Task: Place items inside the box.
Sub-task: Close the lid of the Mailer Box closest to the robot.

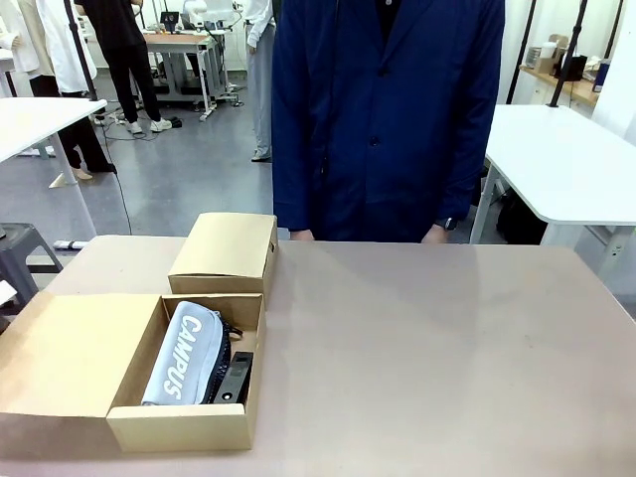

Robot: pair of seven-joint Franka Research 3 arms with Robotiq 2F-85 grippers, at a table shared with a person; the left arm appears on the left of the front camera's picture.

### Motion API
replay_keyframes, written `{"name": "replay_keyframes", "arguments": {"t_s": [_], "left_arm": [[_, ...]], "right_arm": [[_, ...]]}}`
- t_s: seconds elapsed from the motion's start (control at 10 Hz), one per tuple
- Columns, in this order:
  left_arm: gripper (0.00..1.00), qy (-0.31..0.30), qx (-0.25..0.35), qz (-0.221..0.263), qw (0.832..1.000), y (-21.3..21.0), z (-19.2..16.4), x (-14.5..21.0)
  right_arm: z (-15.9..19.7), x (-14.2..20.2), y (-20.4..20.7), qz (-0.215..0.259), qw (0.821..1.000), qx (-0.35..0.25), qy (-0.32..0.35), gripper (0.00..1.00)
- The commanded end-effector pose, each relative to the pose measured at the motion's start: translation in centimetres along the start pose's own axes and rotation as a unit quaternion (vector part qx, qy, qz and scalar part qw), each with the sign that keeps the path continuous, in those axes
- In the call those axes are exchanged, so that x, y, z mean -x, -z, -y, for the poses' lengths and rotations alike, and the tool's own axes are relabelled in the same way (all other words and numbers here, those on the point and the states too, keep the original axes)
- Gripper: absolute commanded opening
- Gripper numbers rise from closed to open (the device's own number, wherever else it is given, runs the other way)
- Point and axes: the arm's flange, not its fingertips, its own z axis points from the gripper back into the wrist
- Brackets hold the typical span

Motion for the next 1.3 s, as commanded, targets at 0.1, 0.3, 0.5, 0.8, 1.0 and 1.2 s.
{"name": "replay_keyframes", "arguments": {"t_s": [0.1,0.3,0.5,0.8,1.0,1.2], "left_arm": [[1.00,0.066,-0.061,0.078,0.993,-0.9,1.7,-0.1],[1.00,0.107,-0.080,0.121,0.984,-1.8,2.8,-3.7],[1.00,0.137,-0.082,0.141,0.977,-1.2,3.5,-8.1],[1.00,0.159,-0.093,0.124,0.975,3.4,2.6,-13.0],[1.00,0.133,-0.083,0.097,0.983,8.5,0.8,-14.2],[1.00,0.122,-0.072,0.096,0.985,13.0,0.3,-15.3]], "right_arm": [[-0.1,-0.1,-0.3,0.000,1.000,-0.008,-0.012,1.00],[-0.1,-0.1,-0.3,0.000,1.000,-0.008,-0.012,1.00],[-0.1,-0.1,-0.3,0.000,1.000,-0.008,-0.012,1.00],[-0.1,-0.1,-0.3,0.000,1.000,-0.008,-0.012,1.00],[-0.1,-0.1,-0.3,0.000,1.000,-0.008,-0.012,1.00],[-0.1,-0.1,-0.3,0.000,1.000,-0.008,-0.012,1.00]]}}
